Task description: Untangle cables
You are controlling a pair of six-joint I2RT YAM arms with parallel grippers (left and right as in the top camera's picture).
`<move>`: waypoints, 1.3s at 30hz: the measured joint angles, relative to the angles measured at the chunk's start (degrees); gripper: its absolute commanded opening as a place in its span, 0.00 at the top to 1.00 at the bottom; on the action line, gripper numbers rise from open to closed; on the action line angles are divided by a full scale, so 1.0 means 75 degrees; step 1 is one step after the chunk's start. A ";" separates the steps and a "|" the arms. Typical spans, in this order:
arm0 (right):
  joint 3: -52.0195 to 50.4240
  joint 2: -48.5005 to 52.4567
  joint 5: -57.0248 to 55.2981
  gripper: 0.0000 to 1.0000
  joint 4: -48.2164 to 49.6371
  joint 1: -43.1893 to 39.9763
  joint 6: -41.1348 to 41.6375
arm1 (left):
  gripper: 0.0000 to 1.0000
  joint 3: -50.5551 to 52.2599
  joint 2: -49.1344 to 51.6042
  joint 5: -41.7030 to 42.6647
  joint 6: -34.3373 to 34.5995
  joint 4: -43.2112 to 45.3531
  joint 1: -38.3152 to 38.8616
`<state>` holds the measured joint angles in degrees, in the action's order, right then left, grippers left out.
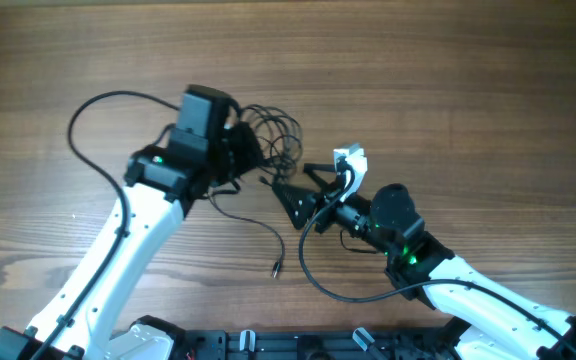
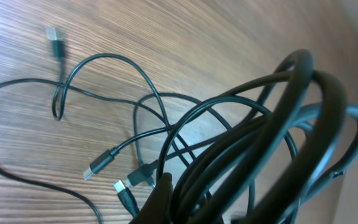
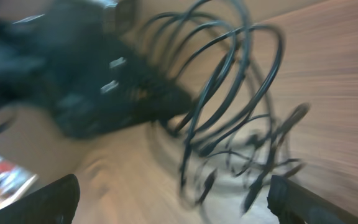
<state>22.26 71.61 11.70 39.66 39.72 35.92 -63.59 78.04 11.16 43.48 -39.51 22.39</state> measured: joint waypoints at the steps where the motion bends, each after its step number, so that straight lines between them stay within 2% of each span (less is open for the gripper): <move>1: 0.0003 0.0000 -0.0545 0.08 -0.0143 0.0023 0.0000 | 0.96 0.0000 0.0000 0.0000 -0.0169 -0.0009 0.0236; 3: 0.0026 0.0009 -0.1553 0.11 -0.0592 0.0009 0.0020 | 0.96 0.0000 0.0000 0.0038 -0.0595 -0.0023 0.0629; 7: 0.0192 0.0020 -0.3171 0.12 -0.2669 -0.0236 0.0481 | 0.93 0.0050 -0.0379 0.0283 -0.1437 -0.0373 0.0790; 8: 0.0254 0.0012 -0.3348 0.12 -0.2975 -0.0294 0.0638 | 0.89 0.0058 -0.0586 0.0332 -0.1571 -0.0495 0.0734; 9: 0.0254 0.0032 -0.3692 0.12 -0.3418 -0.0577 0.0749 | 0.78 0.0058 -0.0985 0.0326 -0.1769 -0.0662 0.0510; 11: 0.0175 0.0070 -0.3914 0.12 -0.3541 -0.1148 0.0868 | 0.72 0.0055 -0.1807 0.0286 -0.2037 -0.0743 0.0003; 12: 0.0175 0.0070 -0.3911 0.12 -0.3494 -0.1244 0.0871 | 0.60 0.0047 -0.2142 0.0259 -0.2157 -0.0799 -0.0169; 13: 0.0175 0.0070 -0.3908 0.11 -0.3494 -0.1291 0.0874 | 0.54 0.0041 -0.2366 0.0230 -0.2232 -0.0813 -0.0289; 15: 0.0175 0.0064 -0.3829 0.06 -0.3561 -0.1326 0.0898 | 0.53 0.0029 -0.2398 0.0198 -0.2320 -0.0772 -0.0358; 18: 0.0175 -0.0128 -0.3518 0.03 -0.3652 -0.1335 0.0656 | 0.45 0.0026 -0.1731 0.0309 -0.2326 -0.0254 -0.0321; 19: 0.0175 -0.0294 -0.3436 0.03 -0.3751 -0.1335 0.0557 | 0.40 0.0029 -0.1451 0.0405 -0.2320 0.0020 -0.0277; 22: 0.0175 -0.1239 -0.2556 0.10 -0.4001 -0.1349 -0.0128 | 0.00 0.0026 -0.0283 0.0822 -0.2302 0.0740 -0.0003; 24: 0.0175 -0.1635 -0.1411 0.17 -0.3969 -0.1361 -0.0691 | 0.00 0.0029 0.0105 0.0906 -0.2299 0.0723 -0.0119; 27: 0.0181 -0.1614 0.0178 0.21 -0.3969 -0.1352 -0.1137 | 0.00 0.0032 0.0052 0.0941 -0.2022 0.0644 -0.0866; 29: 0.0338 -0.1081 0.1096 0.28 -0.4013 -0.1279 -0.1343 | 0.00 0.0032 -0.0213 0.0933 -0.1536 0.0589 -0.1886; 32: 0.1107 0.0029 0.1760 0.38 -0.4033 -0.0924 -0.1670 | 0.00 0.0026 -0.0510 0.0973 -0.1244 0.0309 -0.2643; 35: 0.1926 0.1250 0.2095 0.42 -0.3981 -0.0388 -0.2075 | 0.07 0.0006 -0.0568 0.1032 -0.1096 -0.0743 -0.2882; 37: 0.2294 0.2037 0.2261 0.47 -0.3975 0.0029 -0.2463 | 0.09 0.0000 -0.0568 0.1090 -0.1037 -0.1620 -0.2879; 39: 0.2486 0.2608 0.2340 0.60 -0.3958 0.0385 -0.2769 | 0.10 0.0000 -0.0565 0.1107 -0.1005 -0.2273 -0.2882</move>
<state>40.91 91.18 29.26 9.98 42.61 15.16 -63.59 73.80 19.46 35.94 -56.55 0.78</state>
